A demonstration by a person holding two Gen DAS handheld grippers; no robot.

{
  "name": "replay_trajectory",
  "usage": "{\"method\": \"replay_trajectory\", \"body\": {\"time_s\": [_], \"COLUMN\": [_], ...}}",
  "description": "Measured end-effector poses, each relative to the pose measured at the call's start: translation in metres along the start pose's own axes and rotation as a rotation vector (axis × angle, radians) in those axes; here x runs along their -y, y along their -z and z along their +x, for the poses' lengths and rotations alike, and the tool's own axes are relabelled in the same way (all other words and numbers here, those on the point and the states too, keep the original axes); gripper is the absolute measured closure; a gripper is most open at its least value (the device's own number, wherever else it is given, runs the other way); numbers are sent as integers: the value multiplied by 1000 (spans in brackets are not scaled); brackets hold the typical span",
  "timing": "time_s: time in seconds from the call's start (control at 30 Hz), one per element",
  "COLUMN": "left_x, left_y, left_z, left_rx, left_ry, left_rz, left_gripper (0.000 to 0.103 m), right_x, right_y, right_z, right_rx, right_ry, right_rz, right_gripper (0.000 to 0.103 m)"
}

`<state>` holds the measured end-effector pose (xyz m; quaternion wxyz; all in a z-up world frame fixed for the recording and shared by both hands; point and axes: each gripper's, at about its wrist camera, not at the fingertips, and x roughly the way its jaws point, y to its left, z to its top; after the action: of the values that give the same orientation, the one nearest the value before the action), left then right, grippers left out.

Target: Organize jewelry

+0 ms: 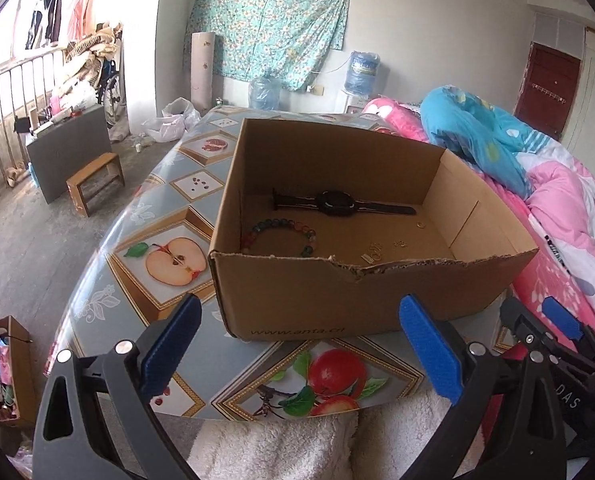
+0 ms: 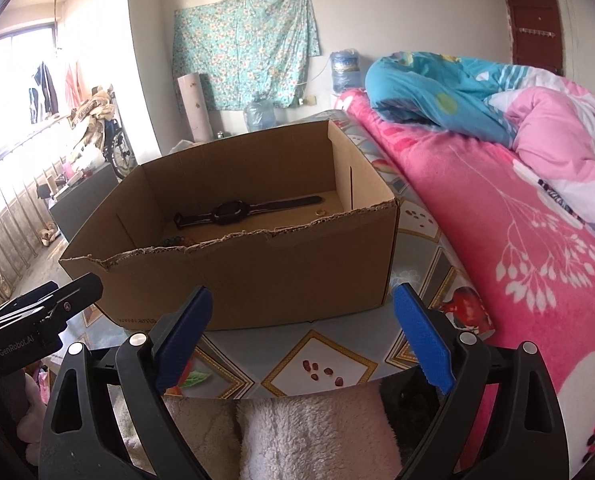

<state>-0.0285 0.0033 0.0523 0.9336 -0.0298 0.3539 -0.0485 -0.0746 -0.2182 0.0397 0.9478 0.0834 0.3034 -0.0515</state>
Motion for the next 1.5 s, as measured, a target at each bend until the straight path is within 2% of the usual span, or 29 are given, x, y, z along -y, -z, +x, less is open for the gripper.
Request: {"method": "replay_trajectory", "body": {"time_s": [0.13,0.2,0.47,0.6,0.67,0.8,1.1,1.2,1.5], "left_x": [11,14,10,19,21,20,13,14,16], "left_y": [2,3,1,2,3,4,-2,-4,-9], "left_z": [-5,-6,0,4,5,14,20,27,30], "left_rx": [57,65,25,-2,-15,-68,-110,-158,-187], "left_ry": [-74,-86,-51,-109,-103,-91,-59,-43,-28], "left_rz": [100,130,102,191,217,206,138,116,62], "left_gripper": [6,6,6,6,6,6,6,6,6], "right_x": [3,3,-2,-6,-8,-10,-3,0,5], "right_y": [-2,-2,-5,-10,-12,-15,-17,-16,-13], "right_z": [6,8,14,16,17,18,17,19,20], "right_rx": [-28,-35,-52,-52,-50,-50,-56,-63,-97], "right_ry": [9,13,6,-5,-13,-27,-23,-23,-47], "right_rz": [3,-6,-8,-6,-11,-6,8,18,26], "right_gripper": [15,15,15,15,15,15,15,15,15]}}
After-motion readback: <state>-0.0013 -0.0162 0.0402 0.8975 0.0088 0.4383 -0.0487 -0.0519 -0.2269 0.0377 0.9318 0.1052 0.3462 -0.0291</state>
